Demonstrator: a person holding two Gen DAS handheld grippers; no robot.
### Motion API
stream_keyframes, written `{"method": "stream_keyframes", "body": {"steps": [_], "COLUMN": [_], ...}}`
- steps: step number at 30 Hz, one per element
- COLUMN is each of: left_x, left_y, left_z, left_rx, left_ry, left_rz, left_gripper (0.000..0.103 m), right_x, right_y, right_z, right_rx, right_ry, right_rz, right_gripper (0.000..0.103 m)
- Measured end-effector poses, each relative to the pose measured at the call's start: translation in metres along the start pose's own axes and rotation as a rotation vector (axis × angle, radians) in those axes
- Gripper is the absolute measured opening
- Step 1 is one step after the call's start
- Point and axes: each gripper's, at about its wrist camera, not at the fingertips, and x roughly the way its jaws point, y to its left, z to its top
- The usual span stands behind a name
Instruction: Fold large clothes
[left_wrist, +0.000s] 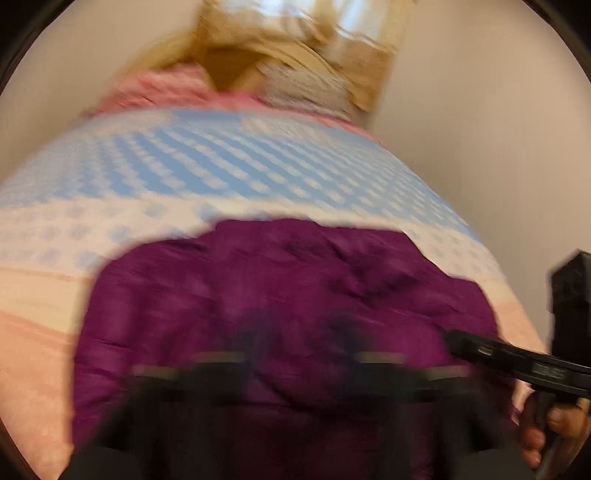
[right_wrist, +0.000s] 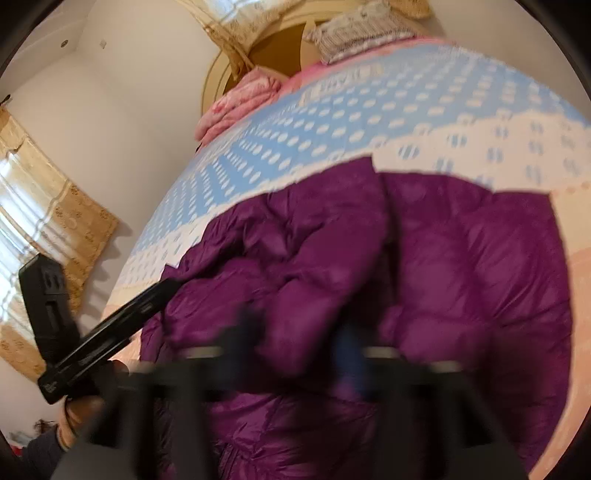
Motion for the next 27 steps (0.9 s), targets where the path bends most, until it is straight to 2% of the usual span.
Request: {"method": "stream_keyframes", "body": {"steps": [2,6,9,14,17,19,21,23,25,26,27], "left_x": [-0.004,-0.039,-0.05,-0.012,-0.008,-0.017,-0.035,-0.057,-0.073,-0.075,-0.076], "left_y": [-0.004,-0.013,-0.015,-0.008,-0.006,-0.006,-0.006,-0.006,-0.002,0.0,0.002], "left_z": [-0.008,-0.027,-0.044,-0.064,-0.062,-0.057,-0.05,-0.04,-0.027,-0.022,-0.015], "left_rx": [0.01,0.088,0.14,0.155,0.121,0.109,0.107,0.128,0.124,0.108,0.079], "left_ry": [0.006,-0.051,-0.068,0.004,0.006,0.014,-0.025,-0.105,-0.19,-0.215,-0.26], "left_rz": [-0.01,-0.017,0.013,0.081,0.088,0.095,0.127,0.166,0.222,0.238,0.27], "left_gripper": [0.0,0.0,0.0,0.002,0.004,0.004,0.005,0.009,0.037,0.076,0.095], "right_x": [-0.012,-0.04,-0.045,-0.007,-0.004,-0.017,-0.038,-0.066,-0.081,-0.087,-0.085], "right_y": [0.008,0.024,0.032,0.016,0.01,0.009,0.01,0.013,0.015,0.019,0.023], "right_z": [-0.007,-0.024,-0.045,-0.063,-0.061,-0.059,-0.055,-0.049,-0.041,-0.032,-0.027], "right_rx": [-0.038,-0.111,-0.148,-0.128,-0.093,-0.082,-0.087,-0.099,-0.098,-0.099,-0.107], "right_ry": [-0.014,-0.043,-0.023,0.045,0.048,0.02,-0.029,-0.117,-0.185,-0.226,-0.234], "right_rz": [-0.006,-0.001,-0.013,-0.119,-0.114,-0.109,-0.144,-0.201,-0.244,-0.263,-0.262], "right_gripper": [0.012,0.01,0.01,0.009,0.01,0.019,0.056,0.061,0.061,0.061,0.061]}}
